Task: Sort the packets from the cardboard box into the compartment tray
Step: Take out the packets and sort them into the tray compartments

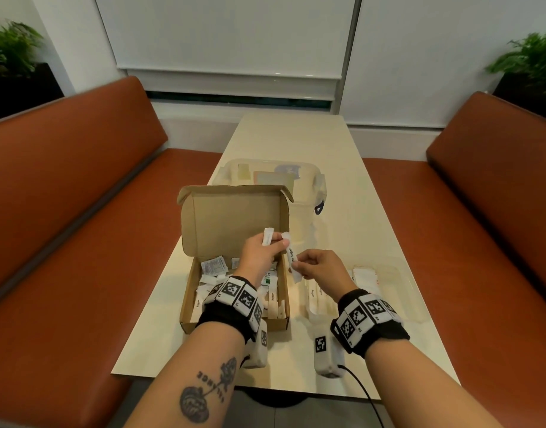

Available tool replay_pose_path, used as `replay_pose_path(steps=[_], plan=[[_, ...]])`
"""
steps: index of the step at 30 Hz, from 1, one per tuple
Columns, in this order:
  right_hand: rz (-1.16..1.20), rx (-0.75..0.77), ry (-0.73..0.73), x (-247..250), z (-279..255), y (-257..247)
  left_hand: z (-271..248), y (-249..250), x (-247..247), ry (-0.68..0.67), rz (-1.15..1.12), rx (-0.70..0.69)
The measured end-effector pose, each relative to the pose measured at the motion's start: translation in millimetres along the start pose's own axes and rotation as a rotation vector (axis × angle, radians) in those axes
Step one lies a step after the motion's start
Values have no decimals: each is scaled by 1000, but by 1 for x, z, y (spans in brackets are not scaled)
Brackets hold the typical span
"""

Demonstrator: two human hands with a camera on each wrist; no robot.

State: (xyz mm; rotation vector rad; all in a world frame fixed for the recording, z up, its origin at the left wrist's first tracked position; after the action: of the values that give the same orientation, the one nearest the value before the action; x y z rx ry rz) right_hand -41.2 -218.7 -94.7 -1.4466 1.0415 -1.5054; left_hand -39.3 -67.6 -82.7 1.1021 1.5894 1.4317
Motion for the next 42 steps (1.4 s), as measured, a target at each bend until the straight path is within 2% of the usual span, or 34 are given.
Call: replay_pose_path(steps=[3,6,10,14,18,23,28,32,36,42], plan=[[45,-1,62,8,2,0,-5,-6,-6,-68,84,50],[104,-27,165,21,6,2,-11,-17,-16,-222,204,109],[142,-72,163,28,9,6,-16,-13,-26,-298,233,23],[196,-98,174,36,10,5,-15,-3,-31,-304,346,-95],[287,-125,170,49,12,4,-11,-3,-32,-310,440,-121],[247,-141,24,48,6,7,-4,0,-26,-158,275,-104],[19,-130,-47,43,-2,9,-10,3,-40,-221,315,-156],[-94,-150,28,50,1,16,-11,-3,-42,-170,337,-155],[-248,-216,154,57,5,35,-13,-21,-41,-143,505,-148],[-276,-328,110,27,4,53,-16,-35,-45,-210,601,-133]])
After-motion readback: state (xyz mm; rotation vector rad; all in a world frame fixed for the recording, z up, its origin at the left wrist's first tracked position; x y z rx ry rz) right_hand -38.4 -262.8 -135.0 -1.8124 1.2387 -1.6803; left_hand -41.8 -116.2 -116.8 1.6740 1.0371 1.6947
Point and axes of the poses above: each hand's wrist, its own z-axis towards the middle knuckle, its own x-axis out of the back of the hand, y = z × x, the point moved 7 cm from there along z, towards the middle knuckle, and after that the axes turned 13 degrees about y, right-handed, at the moved point
